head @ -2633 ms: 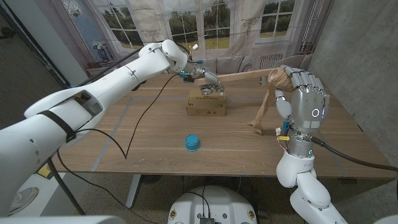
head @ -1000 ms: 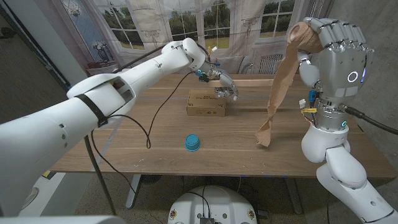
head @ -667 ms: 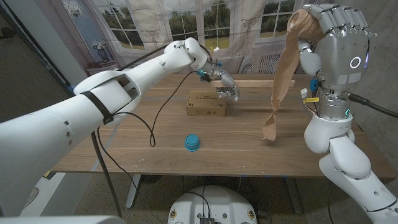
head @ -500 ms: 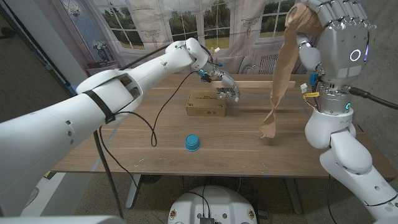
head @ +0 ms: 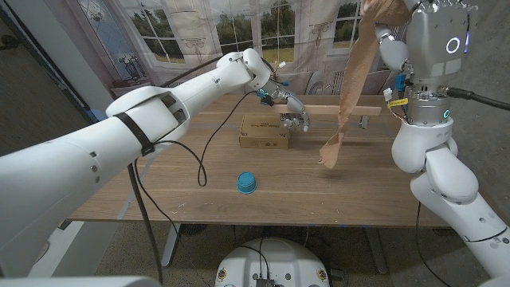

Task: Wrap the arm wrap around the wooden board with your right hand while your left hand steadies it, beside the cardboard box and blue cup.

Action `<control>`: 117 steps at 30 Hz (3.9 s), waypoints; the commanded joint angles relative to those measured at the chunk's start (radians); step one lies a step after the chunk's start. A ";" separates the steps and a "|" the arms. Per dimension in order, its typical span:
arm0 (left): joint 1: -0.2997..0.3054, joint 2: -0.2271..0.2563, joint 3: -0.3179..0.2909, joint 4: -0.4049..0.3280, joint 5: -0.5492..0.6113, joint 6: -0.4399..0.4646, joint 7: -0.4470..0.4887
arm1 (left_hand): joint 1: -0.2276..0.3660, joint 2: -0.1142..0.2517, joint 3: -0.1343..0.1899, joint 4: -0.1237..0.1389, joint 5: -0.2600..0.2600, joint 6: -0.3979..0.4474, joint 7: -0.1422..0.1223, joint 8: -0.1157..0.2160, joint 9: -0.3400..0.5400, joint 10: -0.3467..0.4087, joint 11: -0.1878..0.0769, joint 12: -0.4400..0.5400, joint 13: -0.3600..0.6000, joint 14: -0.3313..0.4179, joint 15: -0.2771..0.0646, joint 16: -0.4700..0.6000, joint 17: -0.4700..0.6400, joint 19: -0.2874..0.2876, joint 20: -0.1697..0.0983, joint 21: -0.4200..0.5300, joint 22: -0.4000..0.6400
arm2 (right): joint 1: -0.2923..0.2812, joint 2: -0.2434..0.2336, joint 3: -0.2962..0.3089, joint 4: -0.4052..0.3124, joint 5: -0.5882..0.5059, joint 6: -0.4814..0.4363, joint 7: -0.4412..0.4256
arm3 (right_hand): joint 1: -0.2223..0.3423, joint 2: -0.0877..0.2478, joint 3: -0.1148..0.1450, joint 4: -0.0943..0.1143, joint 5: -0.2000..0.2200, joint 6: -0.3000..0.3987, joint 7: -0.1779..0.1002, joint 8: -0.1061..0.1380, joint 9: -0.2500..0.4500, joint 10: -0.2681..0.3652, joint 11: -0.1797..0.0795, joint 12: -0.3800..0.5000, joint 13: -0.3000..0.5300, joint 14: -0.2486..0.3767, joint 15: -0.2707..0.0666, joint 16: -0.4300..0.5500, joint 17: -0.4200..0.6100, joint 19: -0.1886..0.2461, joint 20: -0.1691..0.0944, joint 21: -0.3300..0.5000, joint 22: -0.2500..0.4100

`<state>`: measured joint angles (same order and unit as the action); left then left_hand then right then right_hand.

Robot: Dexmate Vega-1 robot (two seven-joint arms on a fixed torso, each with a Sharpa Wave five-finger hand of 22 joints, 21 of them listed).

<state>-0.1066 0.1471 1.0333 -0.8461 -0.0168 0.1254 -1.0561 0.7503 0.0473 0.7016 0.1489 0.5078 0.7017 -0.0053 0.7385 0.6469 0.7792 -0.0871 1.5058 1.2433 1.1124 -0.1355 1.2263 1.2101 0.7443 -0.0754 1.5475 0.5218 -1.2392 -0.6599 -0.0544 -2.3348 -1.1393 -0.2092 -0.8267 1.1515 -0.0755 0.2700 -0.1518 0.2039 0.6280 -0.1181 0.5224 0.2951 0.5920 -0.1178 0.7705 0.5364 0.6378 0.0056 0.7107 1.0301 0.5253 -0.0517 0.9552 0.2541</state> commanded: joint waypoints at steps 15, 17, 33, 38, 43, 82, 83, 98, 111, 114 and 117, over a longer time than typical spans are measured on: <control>0.014 0.015 0.009 -0.084 0.005 0.041 -0.037 | 0.009 0.000 -0.001 0.002 0.006 0.009 0.002 -0.006 0.002 0.005 -0.003 0.070 0.003 0.067 -0.070 0.003 0.007 -0.005 -0.084 0.009 0.002 | 0.188 -0.019 -0.055 0.115 0.116 0.036 0.104 | 0.215 0.205 0.011 0.002 0.011 0.307 0.030 0.005 0.000 0.271 0.019 -0.011 0.009 0.395 -0.235 -0.013 0.017 -0.009 -0.050 0.026 -0.016; 0.015 0.016 0.011 -0.090 0.003 0.040 -0.040 | 0.009 0.000 -0.001 0.002 0.006 0.007 0.004 -0.006 0.003 0.004 -0.005 0.070 0.003 0.066 -0.070 0.001 0.005 -0.005 -0.084 0.009 0.002 | 0.199 -0.018 -0.058 0.126 0.126 0.034 0.106 | 0.215 0.205 0.011 0.002 0.011 0.307 0.030 0.005 0.000 0.271 0.019 -0.012 0.010 0.396 -0.235 -0.014 0.018 -0.009 -0.050 0.028 -0.017; 0.024 0.048 0.006 -0.142 -0.024 0.028 -0.066 | 0.011 0.000 -0.002 0.002 0.007 0.011 0.005 -0.007 0.002 0.005 -0.006 0.070 0.003 0.067 -0.070 0.003 0.005 -0.004 -0.086 0.009 0.002 | 0.218 -0.019 0.007 0.156 0.413 0.032 0.242 | 0.215 0.203 0.014 0.001 0.011 0.308 0.031 0.004 -0.003 0.274 0.022 -0.021 0.010 0.400 -0.235 -0.025 0.026 -0.014 -0.049 0.040 -0.030; 0.026 0.067 0.000 -0.161 -0.031 0.027 -0.068 | 0.011 0.000 -0.003 0.002 0.007 0.017 0.003 -0.007 0.000 0.007 -0.007 0.071 0.003 0.066 -0.070 0.004 0.006 -0.004 -0.086 0.010 0.004 | 0.201 -0.014 0.047 0.134 0.535 0.005 0.299 | 0.214 0.204 0.015 0.002 0.011 0.305 0.032 0.003 -0.004 0.273 0.021 -0.023 0.013 0.398 -0.235 -0.032 0.027 -0.021 -0.049 0.044 -0.034; 0.030 0.086 -0.006 -0.179 -0.038 0.030 -0.067 | 0.011 0.000 -0.004 0.002 0.007 0.014 0.003 -0.009 -0.001 0.007 -0.002 0.071 0.003 0.068 -0.070 0.005 0.007 -0.005 -0.086 0.009 0.002 | 0.176 -0.001 0.083 0.115 0.630 -0.036 0.320 | 0.215 0.206 0.017 0.002 0.009 0.303 0.034 0.001 -0.005 0.270 0.023 -0.025 0.017 0.397 -0.235 -0.037 0.029 -0.027 -0.048 0.048 -0.038; 0.012 0.050 0.001 -0.113 -0.029 -0.004 -0.057 | 0.016 0.002 -0.007 0.002 0.007 0.014 0.005 -0.014 0.000 0.006 -0.006 0.070 0.003 0.068 -0.070 0.008 0.006 -0.004 -0.086 0.010 0.002 | 0.191 -0.075 0.115 0.178 0.887 -0.057 0.229 | 0.230 0.195 0.028 -0.009 -0.004 0.319 0.061 -0.001 -0.014 0.300 0.049 -0.046 0.010 0.416 -0.235 -0.064 0.057 -0.035 -0.030 0.093 -0.061; 0.013 0.051 0.001 -0.117 -0.026 -0.001 -0.052 | 0.016 0.002 -0.007 0.002 0.007 0.015 0.005 -0.015 -0.002 0.006 -0.005 0.070 0.003 0.068 -0.070 0.008 0.007 -0.002 -0.087 0.008 -0.001 | 0.194 -0.078 0.113 0.180 0.890 -0.051 0.231 | 0.230 0.195 0.028 -0.009 -0.005 0.320 0.061 -0.001 -0.014 0.301 0.049 -0.046 0.010 0.417 -0.235 -0.063 0.058 -0.034 -0.030 0.094 -0.061; 0.006 0.030 0.004 -0.097 -0.003 -0.003 -0.005 | 0.016 0.007 -0.010 0.004 0.005 0.013 0.007 -0.015 0.003 0.007 -0.005 0.070 0.003 0.068 -0.069 0.002 -0.002 -0.003 -0.086 0.008 -0.003 | 0.235 -0.133 0.075 0.182 0.920 -0.011 0.278 | 0.231 0.167 0.047 -0.016 -0.014 0.348 0.087 -0.001 -0.024 0.345 0.069 -0.049 0.006 0.451 -0.233 -0.068 0.078 -0.022 -0.010 0.107 -0.073; -0.005 -0.006 0.018 -0.031 0.029 -0.024 0.025 | 0.017 0.009 -0.011 0.004 0.004 0.010 0.008 -0.015 0.005 0.007 -0.005 0.070 0.003 0.071 -0.070 0.003 0.000 -0.002 -0.086 0.009 -0.003 | 0.286 -0.139 0.047 0.176 0.915 -0.017 0.284 | 0.228 0.162 0.060 -0.016 -0.016 0.350 0.087 -0.006 -0.028 0.347 0.069 -0.055 0.011 0.455 -0.233 -0.077 0.084 -0.021 -0.009 0.111 -0.075; -0.008 -0.014 0.019 -0.016 0.034 -0.034 0.031 | 0.017 0.009 -0.011 0.004 0.004 0.012 0.008 -0.016 0.003 0.006 -0.005 0.070 0.003 0.073 -0.070 0.005 0.003 0.000 -0.086 0.009 -0.004 | 0.300 -0.145 0.035 0.170 0.907 -0.022 0.291 | 0.228 0.162 0.063 -0.016 -0.016 0.351 0.087 -0.007 -0.029 0.349 0.071 -0.055 0.013 0.456 -0.233 -0.079 0.085 -0.021 -0.009 0.111 -0.075; -0.010 -0.022 0.017 0.004 0.035 -0.050 0.033 | 0.017 0.010 -0.011 0.004 0.004 0.012 0.008 -0.016 0.003 0.007 -0.005 0.070 0.003 0.073 -0.070 0.004 0.002 -0.002 -0.086 0.010 -0.002 | 0.317 -0.140 0.024 0.168 0.909 -0.023 0.294 | 0.228 0.160 0.066 -0.016 -0.016 0.352 0.087 -0.008 -0.029 0.348 0.070 -0.057 0.015 0.458 -0.233 -0.080 0.087 -0.021 -0.009 0.112 -0.075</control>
<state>-0.1095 0.1510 1.0471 -0.8917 0.0000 0.1050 -1.0466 0.7577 0.0545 0.6945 0.1503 0.5077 0.7066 -0.0004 0.7240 0.6468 0.7798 -0.0876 1.5060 1.2425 1.1124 -0.1355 1.2224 1.2095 0.7444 -0.0754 1.5477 0.5155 -0.9706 -0.7961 0.0028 -2.1570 -0.2245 -0.2269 -0.5453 1.1900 -0.1139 0.3075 -0.1886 0.1869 0.7168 -0.1036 0.5082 0.2609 0.6829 -0.0983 0.7068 0.5450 0.6991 0.0155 0.6276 1.1125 0.4914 -0.0461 1.0649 0.1764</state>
